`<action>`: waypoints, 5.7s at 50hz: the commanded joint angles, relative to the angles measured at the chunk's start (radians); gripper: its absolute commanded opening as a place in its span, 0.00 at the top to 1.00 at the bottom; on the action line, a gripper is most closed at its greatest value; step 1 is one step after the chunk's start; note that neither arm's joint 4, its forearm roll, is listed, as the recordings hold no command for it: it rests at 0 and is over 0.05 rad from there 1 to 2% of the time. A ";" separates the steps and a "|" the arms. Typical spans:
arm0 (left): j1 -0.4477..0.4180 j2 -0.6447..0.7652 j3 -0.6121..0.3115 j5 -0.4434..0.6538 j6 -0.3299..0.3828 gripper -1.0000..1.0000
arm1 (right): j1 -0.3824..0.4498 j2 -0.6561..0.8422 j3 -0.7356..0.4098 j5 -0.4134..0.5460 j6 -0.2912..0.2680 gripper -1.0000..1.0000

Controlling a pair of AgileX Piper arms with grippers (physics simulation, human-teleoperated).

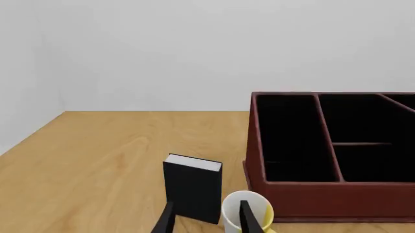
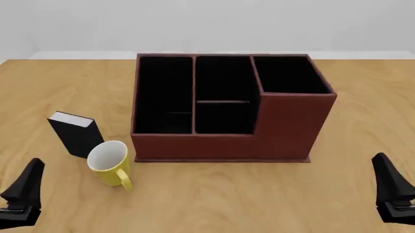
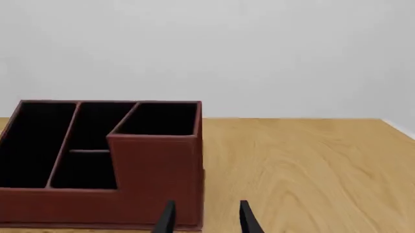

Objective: Pick up the yellow and white mug and place it to the right of the caddy.

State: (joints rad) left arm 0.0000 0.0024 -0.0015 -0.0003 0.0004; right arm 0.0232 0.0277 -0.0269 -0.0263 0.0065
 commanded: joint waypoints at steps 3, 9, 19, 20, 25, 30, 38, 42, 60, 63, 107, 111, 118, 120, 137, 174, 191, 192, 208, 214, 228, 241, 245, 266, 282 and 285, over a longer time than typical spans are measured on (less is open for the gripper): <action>0.000 0.002 -0.005 0.003 0.000 0.00 | -0.015 -0.027 0.027 0.026 -0.031 0.00; 0.000 0.001 -0.006 0.006 0.001 0.00 | -0.016 -0.027 0.027 0.024 -0.027 0.00; 0.000 -0.001 -0.013 0.015 0.001 0.00 | 0.083 -0.026 0.026 0.067 -0.086 0.00; 0.000 -0.001 -0.013 0.015 0.001 0.00 | 0.086 -0.026 0.026 0.075 -0.070 0.00; 0.000 0.000 -0.012 0.013 0.001 0.00 | 0.116 -0.027 0.026 0.079 -0.091 0.00; 0.000 0.000 -0.011 0.012 0.001 0.00 | 0.192 -0.027 0.026 0.107 -0.079 0.00; 0.000 0.002 -0.008 0.007 0.001 0.00 | 0.277 -0.027 0.026 0.119 -0.087 0.00; 0.000 0.002 -0.007 0.006 0.001 0.00 | 0.319 -0.027 0.026 0.123 -0.085 0.00; -0.001 0.003 -0.005 0.003 0.001 0.00 | 0.497 -0.027 0.027 0.162 -0.062 0.00; -0.001 0.003 -0.005 0.003 0.001 0.00 | 0.526 -0.027 0.027 0.162 -0.069 0.00; -0.001 0.003 -0.005 0.003 0.001 0.00 | 0.771 0.486 0.026 -0.317 -0.119 0.00; -0.001 0.003 -0.005 0.003 0.001 0.00 | 0.794 0.537 0.027 -0.369 -0.121 0.00; 0.000 0.003 -0.005 0.003 0.001 0.00 | 0.815 0.609 0.026 -0.444 -0.115 0.00; -0.001 0.003 -0.005 0.003 0.002 0.00 | 0.819 0.627 0.025 -0.461 -0.115 0.00; -0.001 0.003 -0.005 0.003 0.001 0.00 | 0.854 0.723 0.017 -0.558 -0.112 0.00; 0.000 0.003 -0.005 0.003 0.001 0.00 | 0.936 0.976 -0.070 -0.705 -0.063 0.00; -0.001 0.003 -0.005 0.003 0.001 0.00 | 0.960 1.168 -0.107 -0.830 -0.062 0.00; -0.001 0.003 -0.005 0.003 0.001 0.00 | 0.961 1.176 -0.112 -0.829 -0.061 0.00; -0.001 0.003 -0.005 0.003 0.001 0.00 | 1.002 1.309 -0.171 -0.884 -0.065 0.00; -0.001 0.003 -0.005 0.003 0.001 0.00 | 1.002 1.331 -0.176 -0.902 -0.068 0.00; -0.001 0.003 -0.005 0.003 0.002 0.00 | 0.979 1.420 -0.190 -0.954 -0.086 0.00; 0.000 0.003 -0.005 0.003 0.002 0.00 | 0.998 1.508 -0.255 -0.947 -0.125 0.00; 0.000 0.003 -0.005 0.003 0.001 0.00 | 0.998 1.512 -0.264 -0.941 -0.129 0.00; -0.002 0.004 -0.012 0.010 0.002 0.00 | 1.037 1.604 -0.387 -0.886 -0.115 0.00; -0.002 0.004 -0.011 0.008 0.000 0.00 | 1.049 1.645 -0.456 -0.846 -0.110 0.00; -0.002 0.005 -0.010 0.006 0.001 0.00 | 1.055 1.652 -0.470 -0.844 -0.120 0.00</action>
State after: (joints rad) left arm -0.0020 0.0061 -0.0128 0.0086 0.0014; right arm 1.0649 1.6550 -0.4525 -0.8907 -0.1079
